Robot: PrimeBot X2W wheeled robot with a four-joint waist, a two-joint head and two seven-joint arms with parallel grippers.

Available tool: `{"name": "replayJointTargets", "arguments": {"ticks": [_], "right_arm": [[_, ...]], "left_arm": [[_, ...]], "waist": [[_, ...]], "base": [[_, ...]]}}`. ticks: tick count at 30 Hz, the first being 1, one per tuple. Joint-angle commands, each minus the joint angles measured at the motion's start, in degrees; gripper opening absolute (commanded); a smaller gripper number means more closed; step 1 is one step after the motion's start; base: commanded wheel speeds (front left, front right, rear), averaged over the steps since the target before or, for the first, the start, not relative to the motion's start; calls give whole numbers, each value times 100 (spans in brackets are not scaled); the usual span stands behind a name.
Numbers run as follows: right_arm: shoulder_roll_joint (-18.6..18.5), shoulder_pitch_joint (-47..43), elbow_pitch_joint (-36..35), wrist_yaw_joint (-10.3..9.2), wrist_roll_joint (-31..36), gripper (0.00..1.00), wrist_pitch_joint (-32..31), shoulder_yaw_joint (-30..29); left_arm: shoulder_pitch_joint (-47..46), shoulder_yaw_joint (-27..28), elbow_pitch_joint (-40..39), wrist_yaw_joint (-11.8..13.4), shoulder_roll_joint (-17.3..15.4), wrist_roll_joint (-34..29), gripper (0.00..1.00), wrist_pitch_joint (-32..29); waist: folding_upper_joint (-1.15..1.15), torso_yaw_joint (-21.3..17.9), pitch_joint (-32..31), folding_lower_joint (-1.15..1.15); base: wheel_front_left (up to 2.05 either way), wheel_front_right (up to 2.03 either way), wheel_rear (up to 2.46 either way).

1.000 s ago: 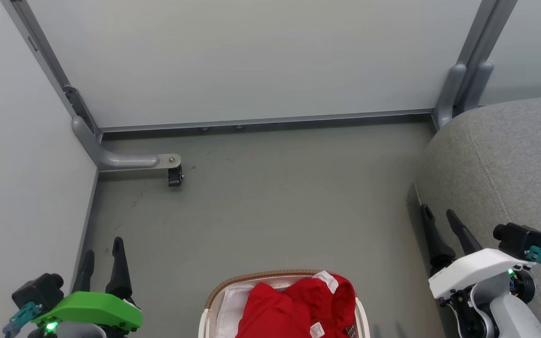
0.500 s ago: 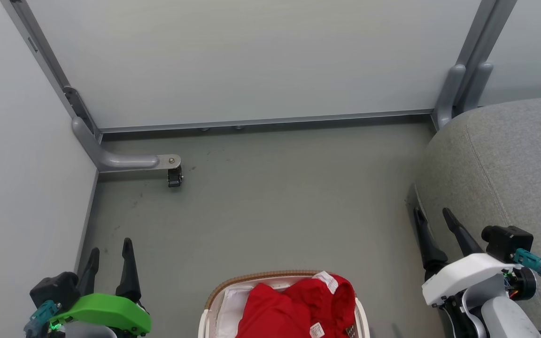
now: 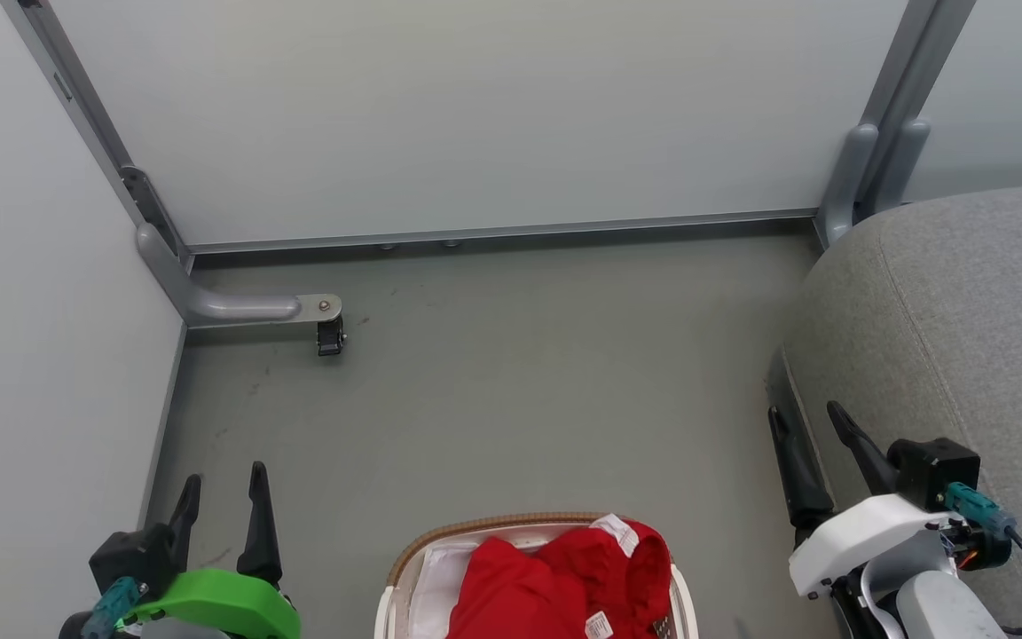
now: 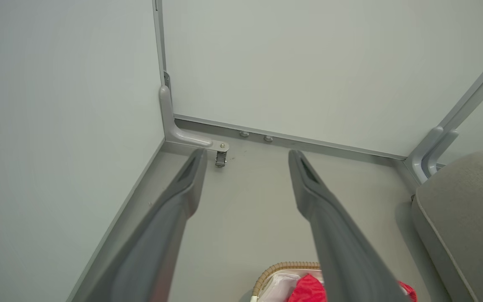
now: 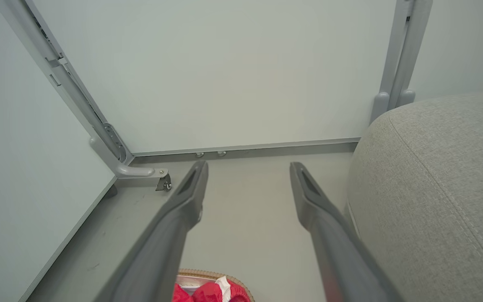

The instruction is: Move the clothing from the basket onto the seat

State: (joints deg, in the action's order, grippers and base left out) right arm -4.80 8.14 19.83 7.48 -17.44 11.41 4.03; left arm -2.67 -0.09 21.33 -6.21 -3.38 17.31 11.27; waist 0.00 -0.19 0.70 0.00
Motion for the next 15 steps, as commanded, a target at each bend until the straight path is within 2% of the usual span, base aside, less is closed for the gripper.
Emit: {"name": "replayJointTargets", "arguments": {"ticks": [1,15], "right_arm": [[-14,-29,10,1,158,100,54,-3],[64,-2,25,2,771,100,208,-295]], "left_arm": [[72,-5,-44,-6,-7,-145,100,66],[84,107,-264,-58,38,-678,100,221]], "waist": [[0,-1,-3,0],[0,-19,-5,0]], "base": [[0,0,0],[0,0,0]]}}
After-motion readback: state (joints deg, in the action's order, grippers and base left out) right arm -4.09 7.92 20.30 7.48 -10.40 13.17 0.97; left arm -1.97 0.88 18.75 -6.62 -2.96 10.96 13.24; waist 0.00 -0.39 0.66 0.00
